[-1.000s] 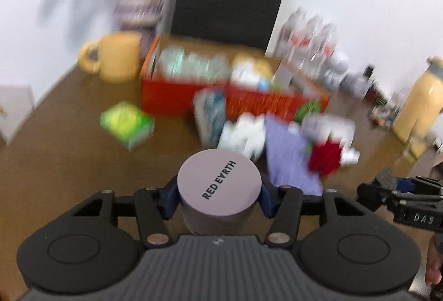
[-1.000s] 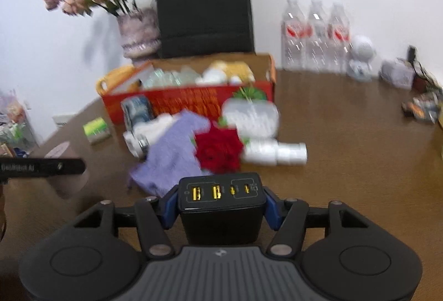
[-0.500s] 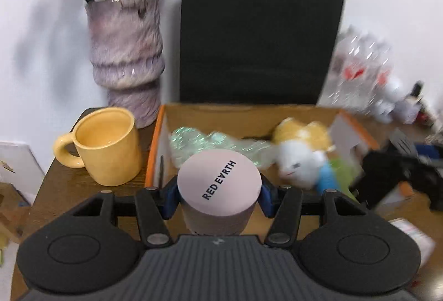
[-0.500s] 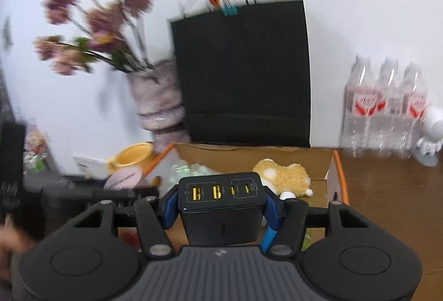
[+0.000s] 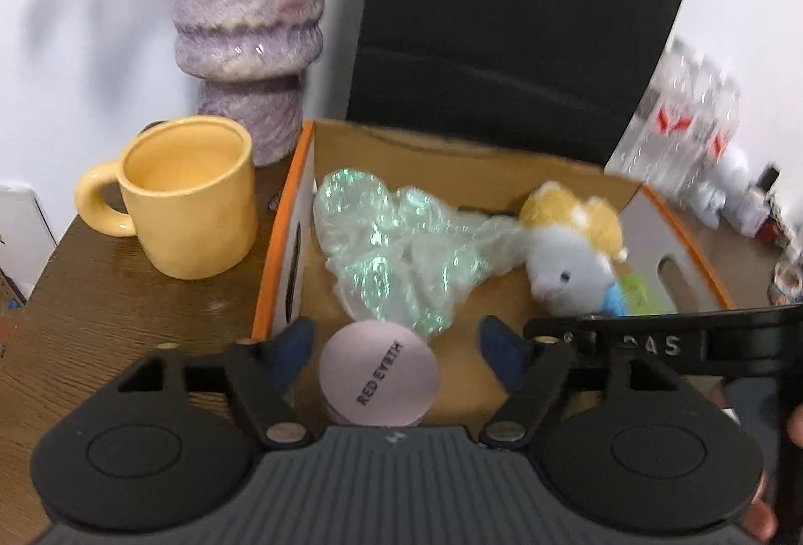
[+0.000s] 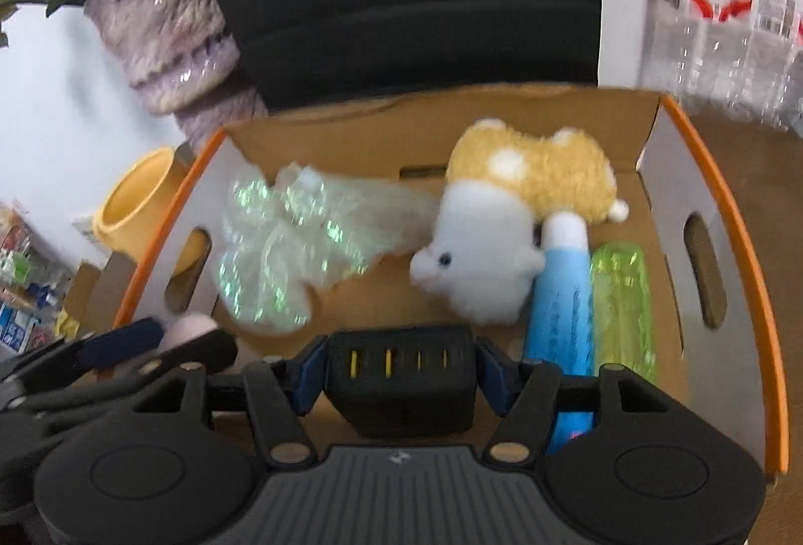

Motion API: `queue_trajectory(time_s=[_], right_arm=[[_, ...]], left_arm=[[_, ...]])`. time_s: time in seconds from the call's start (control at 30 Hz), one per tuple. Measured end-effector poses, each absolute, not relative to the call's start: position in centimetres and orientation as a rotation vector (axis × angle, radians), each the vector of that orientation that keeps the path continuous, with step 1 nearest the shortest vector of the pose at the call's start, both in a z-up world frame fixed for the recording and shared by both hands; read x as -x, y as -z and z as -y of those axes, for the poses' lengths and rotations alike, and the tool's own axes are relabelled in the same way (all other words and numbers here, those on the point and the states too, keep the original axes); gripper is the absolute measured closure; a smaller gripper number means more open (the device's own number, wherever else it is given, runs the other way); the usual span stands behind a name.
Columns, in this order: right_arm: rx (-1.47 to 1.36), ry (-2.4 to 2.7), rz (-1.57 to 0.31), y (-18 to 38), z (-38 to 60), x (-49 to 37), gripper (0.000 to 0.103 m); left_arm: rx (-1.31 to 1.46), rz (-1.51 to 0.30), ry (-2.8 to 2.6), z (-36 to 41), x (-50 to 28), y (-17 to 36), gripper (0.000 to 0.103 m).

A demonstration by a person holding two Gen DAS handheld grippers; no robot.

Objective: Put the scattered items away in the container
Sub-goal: 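Carry jar and charger into the box and open both tools, then withdraw both tools from the box back over the table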

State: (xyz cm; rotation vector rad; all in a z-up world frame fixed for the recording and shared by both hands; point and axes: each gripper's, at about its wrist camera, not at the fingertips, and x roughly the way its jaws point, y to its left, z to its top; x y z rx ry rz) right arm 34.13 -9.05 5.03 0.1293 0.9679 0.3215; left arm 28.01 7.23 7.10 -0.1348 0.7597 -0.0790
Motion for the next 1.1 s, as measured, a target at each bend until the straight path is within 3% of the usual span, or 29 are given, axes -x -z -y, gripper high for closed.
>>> queue_trajectory(time_s=[0.27,0.6,0.9,1.1], right_arm=[[-0.083,-0.355,-0.829,-9.1,10.7,-31.0,0.043],[-0.081,-0.294,-0.959,-8.2,13.6,-29.0,0.043],[-0.063,-0.278,-0.942,-9.8,15.2,-25.8,0.042],[-0.062,-0.282,-0.895,-11.4,16.4,-23.0,0.035]], left_arm=[[0.051,-0.738,0.035,-6.6,-26.7,-8.1,0.019],[0.052,-0.832,0.032,-5.5,-24.4,-8.9,0.012],[0.032,-0.83,0.023,-3.8,-21.5,-11.5,0.008],[0.001,-0.784,0.02,-2.5,-19.2,-13.1,0.004]])
